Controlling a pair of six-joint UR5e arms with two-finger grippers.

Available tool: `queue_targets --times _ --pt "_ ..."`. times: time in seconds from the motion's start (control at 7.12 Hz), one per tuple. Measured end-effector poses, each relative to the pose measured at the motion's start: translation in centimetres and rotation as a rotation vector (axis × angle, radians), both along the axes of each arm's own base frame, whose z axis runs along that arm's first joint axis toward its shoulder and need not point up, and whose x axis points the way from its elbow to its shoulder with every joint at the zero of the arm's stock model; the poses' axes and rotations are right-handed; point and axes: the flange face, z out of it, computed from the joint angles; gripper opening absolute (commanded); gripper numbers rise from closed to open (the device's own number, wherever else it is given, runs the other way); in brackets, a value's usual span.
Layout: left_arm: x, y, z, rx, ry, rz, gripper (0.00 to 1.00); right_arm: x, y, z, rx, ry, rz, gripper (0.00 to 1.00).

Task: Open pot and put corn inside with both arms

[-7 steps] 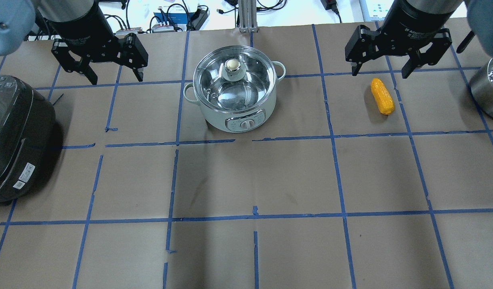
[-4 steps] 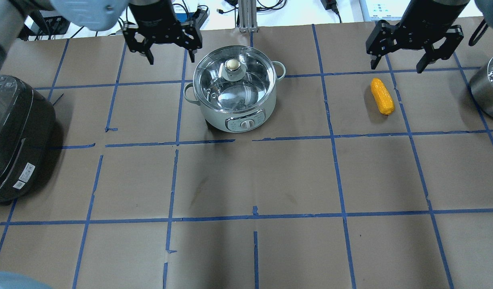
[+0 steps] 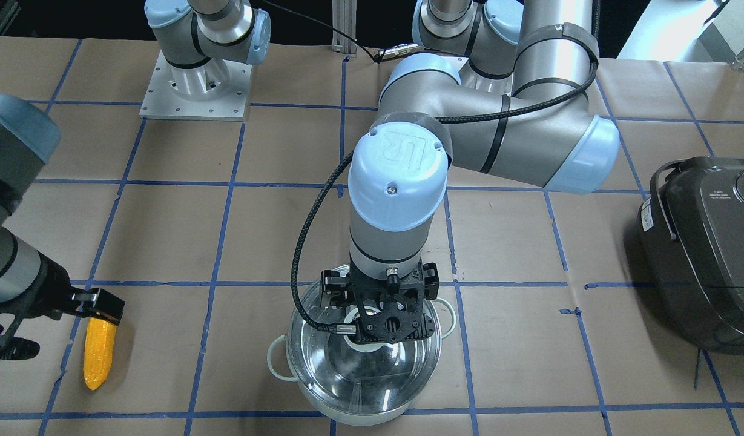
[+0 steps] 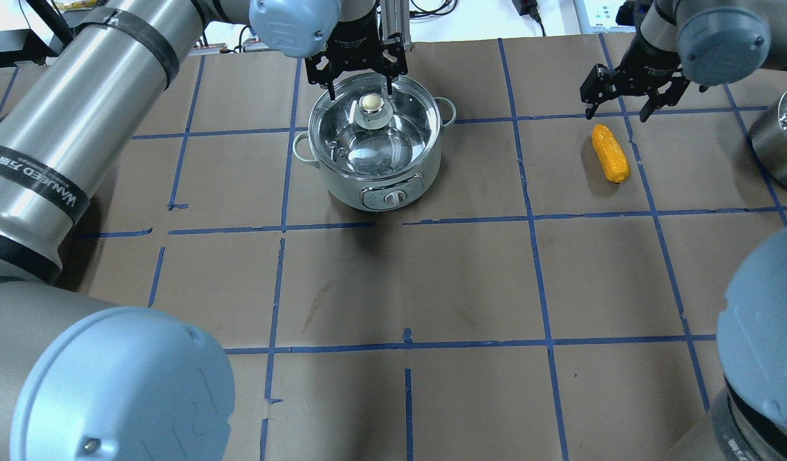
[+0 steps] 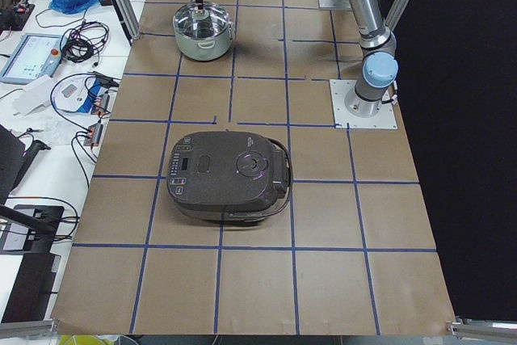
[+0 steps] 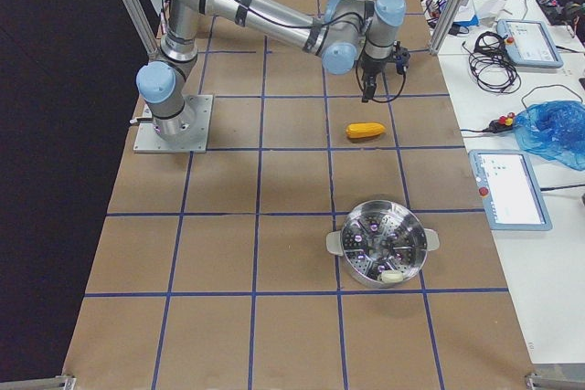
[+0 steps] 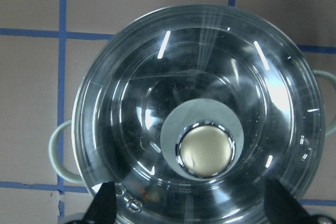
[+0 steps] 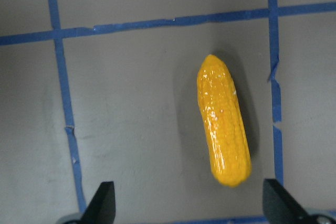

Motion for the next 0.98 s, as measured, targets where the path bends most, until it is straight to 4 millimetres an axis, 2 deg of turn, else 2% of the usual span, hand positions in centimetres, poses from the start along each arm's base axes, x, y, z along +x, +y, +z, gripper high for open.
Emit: queue_targets --times 0.14,0.28,0.42,0.56,0.7,0.84,0.98 --pt "-0.3 -0.5 -1.1 -0.002 0.004 -0.001 1.0 -1.2 -1.2 -3.2 -0.015 0.005 0.045 0.97" --pt "-0.4 -0.8 -1.9 0.002 0.004 -0.003 1.0 -2.6 -1.4 -5.5 -0.009 0.006 0.08 0.9" --pt "-0.5 -1.0 -2.8 0.009 0.003 -0.006 1.0 -3.6 -1.2 -7.4 0.004 0.004 0.107 0.9" --pt "-0.6 -1.3 -3.7 0.005 0.004 -0.009 0.8 -3.9 -0.7 -8.9 0.01 0.004 0.142 0.74" --pt "-0.7 -1.6 -4.4 -0.007 0.006 -0.014 0.35 -3.9 -0.1 -10.0 0.015 0.003 0.175 0.51" --pt "-0.7 -1.6 -4.6 -0.012 0.005 -0.021 0.1 -3.8 0.2 -10.6 0.02 0.002 0.189 0.31" --pt "-0.7 -1.5 -4.4 -0.008 0.002 -0.024 0.05 -3.8 0.4 -11.0 0.023 0.0 0.194 0.18"
